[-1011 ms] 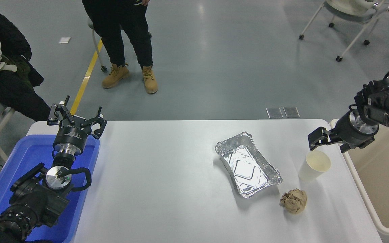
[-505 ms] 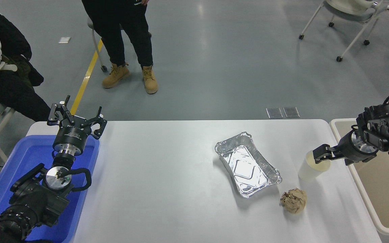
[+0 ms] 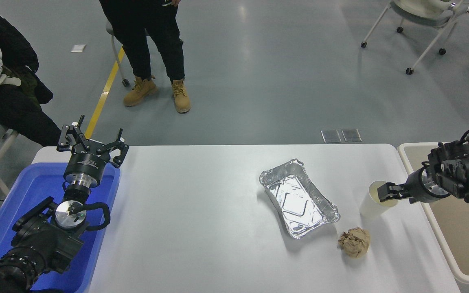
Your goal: Pick up paper cup place in dustbin
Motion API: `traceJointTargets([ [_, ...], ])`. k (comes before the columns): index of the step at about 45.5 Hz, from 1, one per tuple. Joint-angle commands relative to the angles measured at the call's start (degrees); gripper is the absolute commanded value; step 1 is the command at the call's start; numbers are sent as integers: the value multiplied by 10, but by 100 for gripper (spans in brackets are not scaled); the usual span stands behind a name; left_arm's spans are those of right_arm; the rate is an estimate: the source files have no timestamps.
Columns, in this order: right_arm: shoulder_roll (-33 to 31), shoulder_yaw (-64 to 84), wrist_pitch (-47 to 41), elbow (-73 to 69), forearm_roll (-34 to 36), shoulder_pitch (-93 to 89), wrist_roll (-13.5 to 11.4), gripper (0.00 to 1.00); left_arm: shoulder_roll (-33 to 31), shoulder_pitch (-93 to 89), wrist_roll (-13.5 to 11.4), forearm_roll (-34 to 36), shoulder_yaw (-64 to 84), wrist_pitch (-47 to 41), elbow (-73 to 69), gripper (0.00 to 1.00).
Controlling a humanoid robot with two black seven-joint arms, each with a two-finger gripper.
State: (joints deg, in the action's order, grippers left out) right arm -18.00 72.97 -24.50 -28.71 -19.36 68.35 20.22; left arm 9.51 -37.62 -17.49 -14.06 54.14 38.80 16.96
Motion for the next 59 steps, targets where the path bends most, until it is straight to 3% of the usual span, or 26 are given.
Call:
traceJointTargets([
  [1, 2, -8, 17, -3, -25, -6, 4, 4, 0, 0, 0, 0, 0, 0, 0, 99],
  [2, 2, -10, 17, -3, -25, -6, 5, 0, 0, 0, 0, 0, 0, 0, 0, 99],
  [29, -8, -13, 9, -17, -27, 62, 17, 0, 0, 0, 0, 0, 0, 0, 0, 99],
  [59, -88, 53, -104, -319, -69, 491, 16, 0, 0, 0, 0, 0, 0, 0, 0, 99],
])
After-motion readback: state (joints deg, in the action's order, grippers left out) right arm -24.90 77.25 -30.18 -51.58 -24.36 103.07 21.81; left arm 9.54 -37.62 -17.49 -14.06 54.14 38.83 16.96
